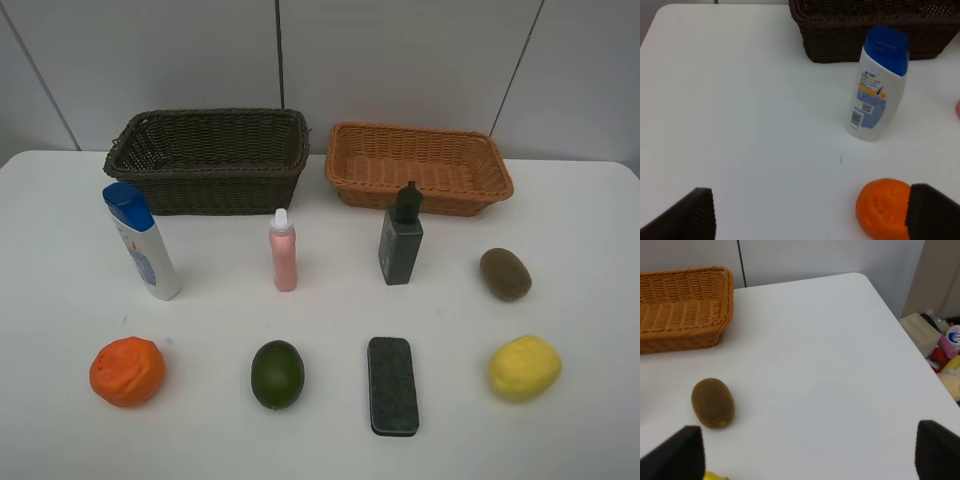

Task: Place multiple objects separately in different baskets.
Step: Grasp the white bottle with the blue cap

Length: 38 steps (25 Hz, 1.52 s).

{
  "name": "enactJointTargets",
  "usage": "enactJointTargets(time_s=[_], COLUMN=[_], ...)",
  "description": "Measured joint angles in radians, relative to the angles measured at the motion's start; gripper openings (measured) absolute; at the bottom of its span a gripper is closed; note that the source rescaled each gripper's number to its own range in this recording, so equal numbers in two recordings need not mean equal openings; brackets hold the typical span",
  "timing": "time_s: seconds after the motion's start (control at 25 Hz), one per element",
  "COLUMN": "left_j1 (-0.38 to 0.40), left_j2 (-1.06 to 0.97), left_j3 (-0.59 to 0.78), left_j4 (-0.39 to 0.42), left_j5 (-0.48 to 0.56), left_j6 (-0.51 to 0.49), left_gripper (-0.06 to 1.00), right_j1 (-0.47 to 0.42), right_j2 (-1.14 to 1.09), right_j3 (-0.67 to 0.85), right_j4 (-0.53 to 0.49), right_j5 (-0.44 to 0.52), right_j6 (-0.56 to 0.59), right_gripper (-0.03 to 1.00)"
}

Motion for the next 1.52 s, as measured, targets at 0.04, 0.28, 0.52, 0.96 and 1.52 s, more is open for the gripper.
enactJointTargets(time_s=[0.04, 0.28, 0.52, 0.96, 1.52], left_j1=[0.000, 0.000, 0.000, 0.000, -0.101], left_j2=[0.000, 0.000, 0.000, 0.493, 1.435], left_j3=[0.000, 0.000, 0.000, -0.124, -0.577], left_j4=[0.000, 0.000, 0.000, -0.034, -0.249], left_j5=[0.000, 0.000, 0.000, -0.128, -0.070], left_j6=[0.000, 0.000, 0.000, 0.000, -0.170], left_gripper=[1.00, 1.00, 1.00, 1.00, 1.00], right_j1=[0.000, 0.000, 0.000, 0.000, 0.000], right_j2=[0.000, 0.000, 0.000, 0.000, 0.000], right_j3=[0.000, 0.000, 0.000, 0.000, 0.000], right_j4=[0.000, 0.000, 0.000, 0.000, 0.000], right_j5=[0.000, 0.000, 0.000, 0.000, 0.000], right_j6=[0.000, 0.000, 0.000, 0.000, 0.000], right_gripper=[1.00, 1.00, 1.00, 1.00, 1.00])
